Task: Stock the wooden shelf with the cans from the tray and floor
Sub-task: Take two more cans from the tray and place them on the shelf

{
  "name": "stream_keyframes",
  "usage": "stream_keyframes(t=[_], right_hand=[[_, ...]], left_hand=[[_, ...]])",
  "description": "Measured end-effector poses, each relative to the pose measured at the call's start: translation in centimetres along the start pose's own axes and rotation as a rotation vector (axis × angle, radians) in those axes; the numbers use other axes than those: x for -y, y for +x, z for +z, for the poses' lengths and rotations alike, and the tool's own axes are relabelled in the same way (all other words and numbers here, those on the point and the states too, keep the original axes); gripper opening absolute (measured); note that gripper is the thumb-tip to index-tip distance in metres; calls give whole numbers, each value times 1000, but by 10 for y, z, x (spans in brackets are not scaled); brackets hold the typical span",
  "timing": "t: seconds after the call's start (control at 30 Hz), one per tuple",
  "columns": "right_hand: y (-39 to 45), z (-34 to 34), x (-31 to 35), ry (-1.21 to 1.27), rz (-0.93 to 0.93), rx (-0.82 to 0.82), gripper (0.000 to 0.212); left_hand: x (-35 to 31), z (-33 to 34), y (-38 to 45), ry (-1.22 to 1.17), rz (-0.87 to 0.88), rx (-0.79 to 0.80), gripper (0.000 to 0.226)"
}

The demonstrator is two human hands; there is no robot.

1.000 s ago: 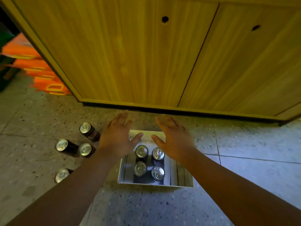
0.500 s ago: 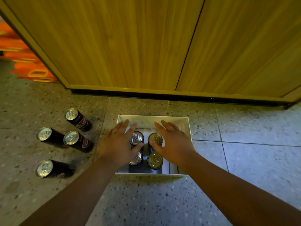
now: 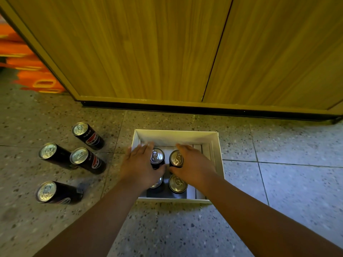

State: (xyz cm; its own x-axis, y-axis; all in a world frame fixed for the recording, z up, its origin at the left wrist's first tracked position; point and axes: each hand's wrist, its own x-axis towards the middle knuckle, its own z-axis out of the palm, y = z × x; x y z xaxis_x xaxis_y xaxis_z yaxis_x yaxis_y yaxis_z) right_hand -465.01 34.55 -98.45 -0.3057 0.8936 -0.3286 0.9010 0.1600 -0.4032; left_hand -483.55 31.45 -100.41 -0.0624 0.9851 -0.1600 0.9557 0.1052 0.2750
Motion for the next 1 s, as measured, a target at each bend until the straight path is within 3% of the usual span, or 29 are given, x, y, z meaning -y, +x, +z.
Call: stream_keyframes(t=[0.1, 0.3, 0.47, 0.8, 1.0], right_hand=[[7, 11, 2, 149, 105, 11, 90], [14, 23, 2, 392, 246, -17, 68], [14, 24, 0, 445, 252, -18, 60], [5, 6, 1, 500, 223, -134, 51], [-20, -97, 37, 592, 162, -231, 45]], left_hand=[[-7, 7, 4, -84, -97, 13, 96], [-22, 13, 8, -140, -214, 8, 61], [-31, 16, 6, -412, -318, 13, 47], [-21, 1, 4, -701, -278, -47, 49], [-43, -110, 1, -803, -171, -97, 42]])
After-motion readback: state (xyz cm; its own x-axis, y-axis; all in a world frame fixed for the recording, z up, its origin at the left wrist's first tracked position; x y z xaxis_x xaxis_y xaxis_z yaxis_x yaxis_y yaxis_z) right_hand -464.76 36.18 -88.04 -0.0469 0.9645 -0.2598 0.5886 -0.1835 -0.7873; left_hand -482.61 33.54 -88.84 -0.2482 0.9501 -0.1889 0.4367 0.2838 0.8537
